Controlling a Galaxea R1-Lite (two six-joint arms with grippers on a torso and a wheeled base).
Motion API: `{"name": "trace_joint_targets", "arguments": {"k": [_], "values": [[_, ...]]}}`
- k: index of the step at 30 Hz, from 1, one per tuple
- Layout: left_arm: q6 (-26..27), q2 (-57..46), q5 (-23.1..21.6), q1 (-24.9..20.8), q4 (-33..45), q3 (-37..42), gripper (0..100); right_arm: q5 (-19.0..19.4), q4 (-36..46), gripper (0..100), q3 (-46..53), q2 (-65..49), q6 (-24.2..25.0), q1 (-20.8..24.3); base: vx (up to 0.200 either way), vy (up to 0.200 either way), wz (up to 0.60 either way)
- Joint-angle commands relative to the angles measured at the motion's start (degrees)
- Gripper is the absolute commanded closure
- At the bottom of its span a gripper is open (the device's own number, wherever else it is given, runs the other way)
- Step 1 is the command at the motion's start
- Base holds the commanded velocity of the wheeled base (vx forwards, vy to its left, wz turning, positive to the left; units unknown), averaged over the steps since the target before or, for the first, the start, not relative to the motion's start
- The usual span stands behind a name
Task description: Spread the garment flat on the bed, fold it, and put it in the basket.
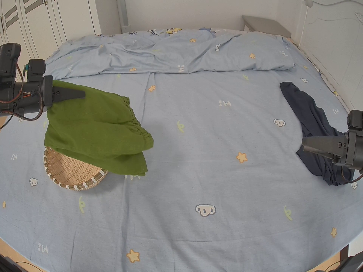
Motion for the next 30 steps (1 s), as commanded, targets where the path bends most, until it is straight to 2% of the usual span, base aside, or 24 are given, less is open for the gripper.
{"name": "trace_joint_targets", "arguments": {"k": [1, 4, 9, 16, 22, 30], "values": [[-3.13, 0.78, -0.14, 2.07, -4.84, 1.42, 100, 0.03, -0.02, 0, -0.02, -0.25, 0.01, 0.04, 0.000, 0.000, 0.00], [-4.98, 2.80, -0.23, 3.83, -10.64, 2.91, 100, 0.03, -0.02, 0, -0.02, -0.34, 0.01, 0.04, 0.000, 0.000, 0.00], [-8.23, 7.72, -0.40, 5.85, -15.91, 3.26, 100, 0.03, -0.02, 0, -0.02, -0.34, -0.08, 0.04, 0.000, 0.000, 0.00], [-8.93, 8.86, -0.49, 9.02, -16.44, 3.44, 100, 0.12, -0.02, 0, -0.02, -0.34, -0.08, 0.04, 0.000, 0.000, 0.00], [-8.84, 8.60, -0.40, 10.16, -16.79, 8.89, 100, 0.21, 0.07, 0, -0.02, -1.13, 0.01, 0.48, 0.000, 0.000, 0.00], [-8.76, 8.42, -0.14, 14.03, -16.53, 15.22, 100, -0.06, 0.07, 0, 0.24, -1.13, 0.01, 1.79, 0.000, 0.000, 0.00]]}}
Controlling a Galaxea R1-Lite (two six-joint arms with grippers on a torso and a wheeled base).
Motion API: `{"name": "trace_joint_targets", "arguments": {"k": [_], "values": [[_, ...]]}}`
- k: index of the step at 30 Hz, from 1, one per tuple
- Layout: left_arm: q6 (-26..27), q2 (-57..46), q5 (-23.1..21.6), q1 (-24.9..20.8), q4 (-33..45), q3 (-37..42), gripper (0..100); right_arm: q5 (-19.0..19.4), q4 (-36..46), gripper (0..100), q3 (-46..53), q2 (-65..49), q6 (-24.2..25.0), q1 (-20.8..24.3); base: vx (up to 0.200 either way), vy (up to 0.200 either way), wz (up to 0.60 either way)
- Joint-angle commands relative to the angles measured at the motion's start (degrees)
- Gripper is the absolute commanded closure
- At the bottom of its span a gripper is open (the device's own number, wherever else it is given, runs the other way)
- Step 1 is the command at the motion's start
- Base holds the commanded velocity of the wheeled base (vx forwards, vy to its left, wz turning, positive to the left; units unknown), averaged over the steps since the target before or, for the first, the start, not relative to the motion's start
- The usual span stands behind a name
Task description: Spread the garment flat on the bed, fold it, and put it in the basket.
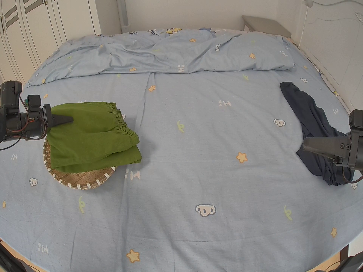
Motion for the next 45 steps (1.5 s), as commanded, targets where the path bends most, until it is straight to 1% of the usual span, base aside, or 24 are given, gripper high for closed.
{"name": "trace_joint_targets", "arguments": {"k": [1, 8, 9, 11, 12, 13, 14, 15, 17, 19, 27, 35, 39, 40, 45], "values": [[0.27, 0.20, 0.48, 2.46, -0.04, 3.65, 100, -0.08, -0.02, 0, 0.24, -0.13, 0.01, 0.82, 0.000, 0.000, 0.00], [0.18, 4.33, 1.09, 2.55, 0.40, 3.91, 100, -0.08, -0.02, 0, 0.24, -0.22, 0.01, 0.82, 0.000, 0.000, 0.00], [0.18, 5.21, 1.53, 2.20, 0.57, 3.74, 100, -0.08, -0.02, 0, 0.24, -0.22, 0.01, 0.91, 0.000, 0.000, 0.00], [0.18, 7.40, 3.91, 1.76, 1.28, 3.12, 100, -0.08, -0.02, 0, 0.24, -0.39, 0.01, 0.91, 0.000, 0.000, 0.00], [0.18, 7.49, 4.17, 1.76, 1.36, 3.12, 100, -0.08, -0.02, 0, 0.24, -0.39, 0.01, 0.91, 0.000, 0.000, 0.00], [0.27, 9.60, 7.95, 0.97, 3.12, 1.63, 100, -0.08, -0.02, 0, 0.24, -0.66, 0.01, 1.09, 0.000, 0.000, 0.00], [0.27, 9.60, 7.95, 0.97, 3.12, 1.63, 100, -0.08, -0.02, 0, 0.24, -0.66, 0.01, 1.09, 0.000, 0.000, 0.00], [0.27, 11.62, 11.64, -0.35, 5.58, -0.13, 100, -0.08, -0.02, 0, 0.33, -0.66, 0.01, 1.17, 0.000, 0.000, 0.00], [0.36, 13.38, 15.07, -0.97, 8.39, -2.24, 100, -0.08, 0.07, 0, 0.33, -0.66, 0.01, 1.17, 0.000, 0.000, 0.00], [0.45, 14.35, 16.91, -1.14, 9.89, -3.56, 100, -0.08, 0.07, 0, 0.33, -0.66, 0.01, 1.26, 0.000, 0.000, 0.00], [0.27, 17.07, 19.55, -3.69, 10.24, -5.32, 100, -0.26, -0.02, 0, 0.68, -1.10, 0.01, 1.96, 0.000, 0.000, 0.00], [0.27, 18.92, 22.19, -4.75, 10.68, -7.34, 100, -0.26, -0.02, 0, 0.77, -1.36, 0.01, 2.49, 0.000, 0.000, 0.00], [0.27, 18.92, 23.51, -5.54, 13.58, -8.83, 100, -0.26, -0.02, 0, 0.86, -1.36, 0.01, 2.49, 0.000, 0.000, 0.00], [0.27, 18.83, 24.30, -5.63, 14.90, -9.45, 0, -0.26, -0.02, 0, 0.86, -1.27, 0.01, 2.49, 0.000, 0.000, 0.00], [0.09, 17.60, 26.23, -5.54, 15.60, -9.89, 0, -0.26, -0.02, 0, 0.86, -1.36, 0.01, 2.49, 0.000, 0.000, 0.00]]}}
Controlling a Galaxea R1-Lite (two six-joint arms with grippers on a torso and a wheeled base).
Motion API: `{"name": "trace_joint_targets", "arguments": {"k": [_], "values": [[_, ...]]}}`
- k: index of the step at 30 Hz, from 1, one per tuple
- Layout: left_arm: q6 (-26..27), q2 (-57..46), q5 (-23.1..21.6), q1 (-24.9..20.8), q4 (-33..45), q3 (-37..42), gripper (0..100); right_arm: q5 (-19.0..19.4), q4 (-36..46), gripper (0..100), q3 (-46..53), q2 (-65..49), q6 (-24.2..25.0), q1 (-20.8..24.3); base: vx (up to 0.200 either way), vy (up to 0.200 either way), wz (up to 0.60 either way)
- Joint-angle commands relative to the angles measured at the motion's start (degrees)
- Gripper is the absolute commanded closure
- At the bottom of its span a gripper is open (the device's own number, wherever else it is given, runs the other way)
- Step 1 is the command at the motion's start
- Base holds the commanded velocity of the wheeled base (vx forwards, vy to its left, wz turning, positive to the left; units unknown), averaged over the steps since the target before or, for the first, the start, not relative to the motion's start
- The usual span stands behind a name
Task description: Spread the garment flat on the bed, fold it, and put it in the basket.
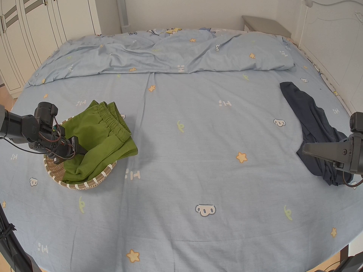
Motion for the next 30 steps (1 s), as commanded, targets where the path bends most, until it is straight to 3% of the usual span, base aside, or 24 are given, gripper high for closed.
{"name": "trace_joint_targets", "arguments": {"k": [1, 4, 9, 11, 13, 18, 23, 26, 30], "values": [[-0.12, -1.79, 0.40, 0.02, 0.17, -0.29, 0, 0.02, -0.04, 0, 0.01, -0.04, 0.01, 0.00, 0.000, 0.000, 0.00], [-0.12, -4.42, 0.49, 0.29, 0.52, 0.15, 0, 0.02, -0.04, 0, 0.01, -0.04, 0.01, 0.00, 0.000, 0.000, 0.00], [0.58, -10.84, 3.65, 0.20, 9.13, -1.61, 0, 0.11, -0.04, 0, 0.01, -0.04, 0.01, 0.09, 0.000, 0.000, 0.00], [1.46, -13.56, 9.28, -0.07, 15.64, -4.42, 0, 0.11, -0.04, 0, 0.01, -0.04, 0.01, 0.00, 0.000, 0.000, 0.00], [1.55, -15.59, 11.74, -0.07, 18.62, -5.47, 0, 0.20, -0.04, 0, 0.09, -0.31, 0.01, 0.09, 0.000, 0.000, 0.00], [1.72, -22.97, 12.27, -0.77, 21.35, -4.95, 0, 0.11, 0.05, 0, 0.36, -3.12, -0.35, 0.09, 0.000, 0.000, 0.00], [1.37, -32.90, 12.09, -4.55, 26.36, -3.63, 0, 0.11, 0.22, 0, 3.52, -8.83, -3.42, 0.18, 0.000, 0.000, 0.00], [-0.83, -45.03, 12.18, -11.49, 27.41, 3.05, 0, -0.24, 0.13, 0, 7.74, -14.02, -9.40, -1.31, 0.000, 0.000, 0.00], [-4.17, -59.09, 12.35, -18.00, 27.06, 10.61, 0, -0.33, 0.57, 0, 13.45, -23.25, -11.24, -1.58, 0.000, 0.000, 0.00]]}}
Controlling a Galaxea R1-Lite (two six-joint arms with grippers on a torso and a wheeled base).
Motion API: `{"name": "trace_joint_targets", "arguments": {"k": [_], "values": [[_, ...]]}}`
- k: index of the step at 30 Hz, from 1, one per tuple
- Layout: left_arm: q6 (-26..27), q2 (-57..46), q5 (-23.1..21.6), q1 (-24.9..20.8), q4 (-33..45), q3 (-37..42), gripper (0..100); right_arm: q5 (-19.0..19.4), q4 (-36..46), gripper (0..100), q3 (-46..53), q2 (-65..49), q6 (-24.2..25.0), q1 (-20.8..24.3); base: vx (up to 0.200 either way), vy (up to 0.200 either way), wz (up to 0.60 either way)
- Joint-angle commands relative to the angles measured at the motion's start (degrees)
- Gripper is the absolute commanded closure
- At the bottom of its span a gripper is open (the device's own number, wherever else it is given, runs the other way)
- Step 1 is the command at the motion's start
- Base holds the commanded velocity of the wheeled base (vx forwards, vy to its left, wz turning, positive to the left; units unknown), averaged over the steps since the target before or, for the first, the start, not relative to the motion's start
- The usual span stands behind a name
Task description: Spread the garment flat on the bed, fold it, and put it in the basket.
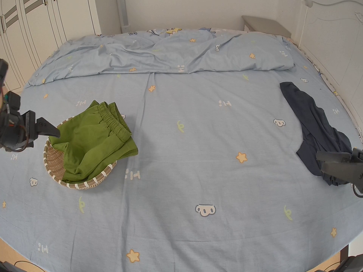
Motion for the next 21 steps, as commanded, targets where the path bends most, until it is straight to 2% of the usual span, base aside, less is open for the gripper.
{"name": "trace_joint_targets", "arguments": {"k": [1, 6, 9, 11, 16, 17, 19, 20, 21], "values": [[-4.32, -27.78, 0.31, -12.17, 1.86, 12.87, 0, -0.26, 0.87, 0, 9.83, -17.76, -4.73, -0.88, 0.000, 0.000, 0.00], [-6.16, -43.95, 0.66, -12.26, 4.67, 19.11, 0, -0.26, 11.59, 0, 12.73, -31.91, -4.29, -1.05, 0.000, 0.000, 0.00], [-7.13, -49.66, 0.66, -10.42, 7.48, 21.22, 0, -0.43, 18.18, 0, 12.38, -37.54, -3.15, -1.05, 0.000, 0.000, 0.00], [-7.13, -55.11, 0.58, -6.28, 8.97, 24.38, 0, -1.05, 22.40, 0, 11.41, -41.67, -1.39, -1.32, 0.000, 0.000, 0.00], [-6.78, -62.76, 0.05, -1.10, 8.62, 31.24, 0, -1.31, 24.95, 0, 11.33, -45.45, -0.69, -4.83, 0.000, 0.000, 0.00], [-6.51, -65.22, -0.04, -0.13, 8.62, 34.14, 0, -1.31, 25.48, 0, 11.41, -46.32, -0.69, -6.77, 0.000, 0.000, 0.00], [-6.08, -66.80, -0.04, 0.31, 8.36, 36.78, 0, -1.31, 25.65, 0, 11.68, -47.03, -0.78, -7.91, 0.000, 0.000, 0.00], [-5.11, -69.44, 0.14, 0.13, 6.78, 41.87, 0, -1.31, 25.83, 0, 12.20, -48.08, -0.69, -8.88, 0.000, 0.000, 0.00], [-4.84, -70.23, 0.14, 0.04, 5.90, 43.46, 0, -1.31, 25.83, 0, 12.38, -48.35, -0.69, -8.96, 0.000, 0.000, 0.00]]}}
